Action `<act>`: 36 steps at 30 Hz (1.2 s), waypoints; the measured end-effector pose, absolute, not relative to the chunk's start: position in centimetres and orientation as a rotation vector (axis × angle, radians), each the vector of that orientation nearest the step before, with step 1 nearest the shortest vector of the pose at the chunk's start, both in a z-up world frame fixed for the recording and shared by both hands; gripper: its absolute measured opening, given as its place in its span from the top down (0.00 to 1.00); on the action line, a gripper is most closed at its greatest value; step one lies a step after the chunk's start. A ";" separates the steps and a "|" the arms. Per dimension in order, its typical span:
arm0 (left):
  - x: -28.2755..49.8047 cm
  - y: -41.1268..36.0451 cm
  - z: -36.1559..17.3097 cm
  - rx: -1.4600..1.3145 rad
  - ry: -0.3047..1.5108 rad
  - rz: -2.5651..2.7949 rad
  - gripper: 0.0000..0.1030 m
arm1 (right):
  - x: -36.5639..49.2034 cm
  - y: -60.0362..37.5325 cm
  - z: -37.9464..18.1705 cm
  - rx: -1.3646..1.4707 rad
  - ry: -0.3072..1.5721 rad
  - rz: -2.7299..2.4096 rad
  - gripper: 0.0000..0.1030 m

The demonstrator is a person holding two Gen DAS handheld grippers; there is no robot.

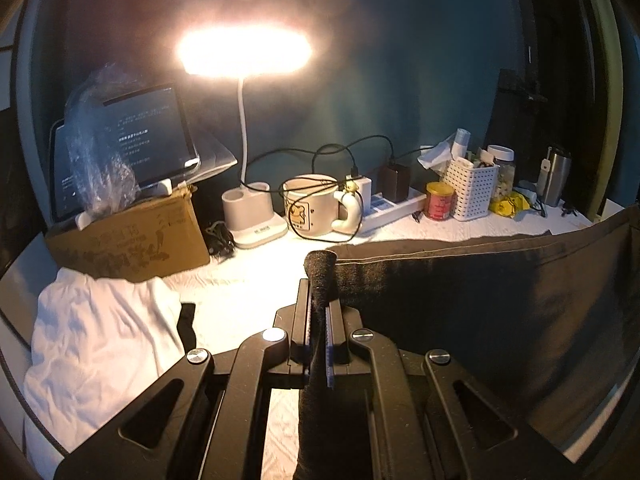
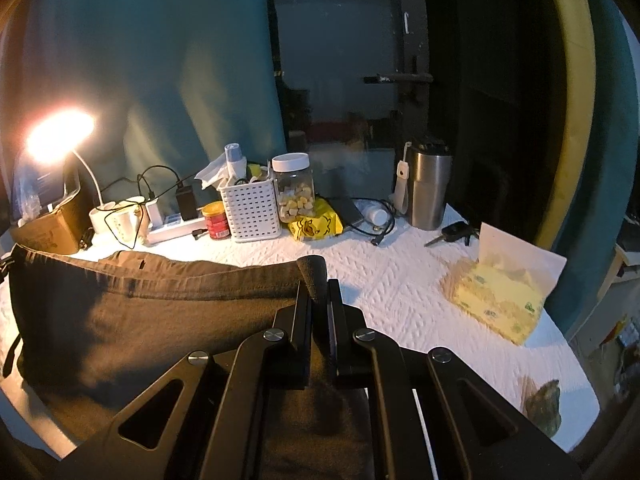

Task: Fold small clothes
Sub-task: 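Lift the hem with both grippers and fold it over toward the collar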

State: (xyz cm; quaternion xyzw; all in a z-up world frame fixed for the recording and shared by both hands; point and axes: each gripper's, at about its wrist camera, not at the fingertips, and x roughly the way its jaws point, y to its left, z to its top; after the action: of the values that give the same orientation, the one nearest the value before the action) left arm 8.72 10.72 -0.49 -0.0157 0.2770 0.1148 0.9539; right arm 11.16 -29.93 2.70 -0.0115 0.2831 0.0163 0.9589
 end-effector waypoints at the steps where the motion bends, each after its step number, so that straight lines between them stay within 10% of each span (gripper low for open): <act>1: 9.1 10.8 -0.4 -0.030 0.559 0.233 0.96 | 11.5 -29.9 2.7 -0.025 0.573 0.033 0.93; 36: 24.4 14.5 -2.0 0.065 0.544 0.242 0.96 | 27.3 -29.7 -0.1 -0.075 0.606 0.049 0.93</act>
State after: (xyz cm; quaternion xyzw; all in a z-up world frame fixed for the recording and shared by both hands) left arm 24.39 14.51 -1.97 0.0320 0.2678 0.1194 0.9555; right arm 27.31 -29.75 -0.10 -0.0370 0.2984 0.0243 0.9534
